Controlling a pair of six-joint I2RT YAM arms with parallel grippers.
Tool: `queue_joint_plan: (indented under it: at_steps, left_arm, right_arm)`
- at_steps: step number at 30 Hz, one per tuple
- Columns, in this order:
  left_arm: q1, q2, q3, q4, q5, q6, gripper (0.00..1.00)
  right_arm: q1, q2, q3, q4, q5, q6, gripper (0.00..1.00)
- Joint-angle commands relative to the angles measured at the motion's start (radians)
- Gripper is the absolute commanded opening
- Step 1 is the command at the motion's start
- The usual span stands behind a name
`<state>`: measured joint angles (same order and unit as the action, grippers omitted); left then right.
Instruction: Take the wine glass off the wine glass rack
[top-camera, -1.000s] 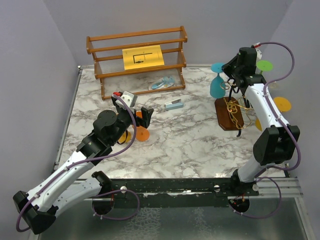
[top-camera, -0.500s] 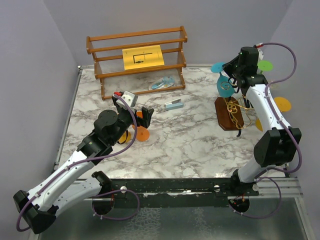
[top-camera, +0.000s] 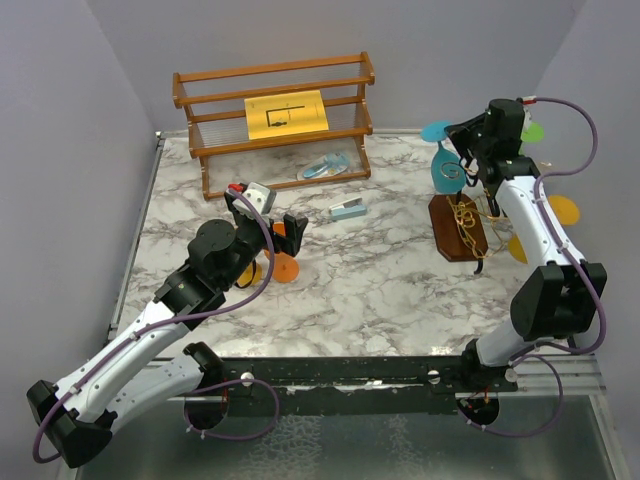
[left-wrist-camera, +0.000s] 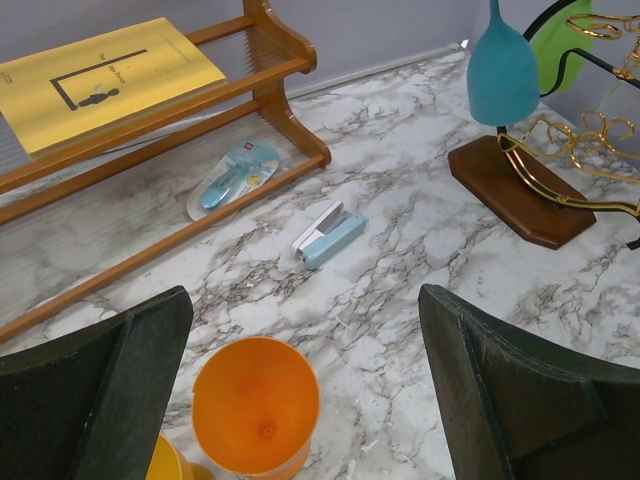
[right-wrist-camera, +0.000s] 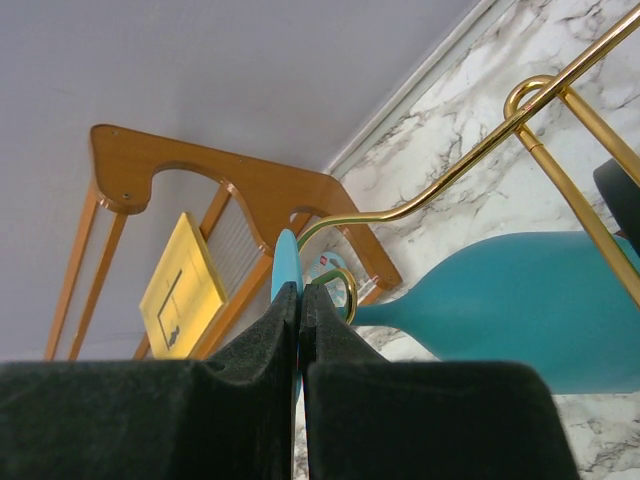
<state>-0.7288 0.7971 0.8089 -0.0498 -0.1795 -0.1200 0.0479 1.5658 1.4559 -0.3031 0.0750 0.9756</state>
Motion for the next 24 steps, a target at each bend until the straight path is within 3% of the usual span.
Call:
queue_joint_plan:
  at_steps: [1, 24]
  left_arm:
    - [-0.004, -0.005, -0.005, 0.020, 0.027, 0.007, 0.98]
    - [-0.004, 0.000, -0.002, 0.016, 0.035, -0.004, 0.99]
  right_arm:
    - [-0.013, -0.024, -0.013, 0.071, -0.081, 0.061, 0.01]
    - [-0.028, 0.074, 0.007, 0.209, -0.142, 0.222, 0.01]
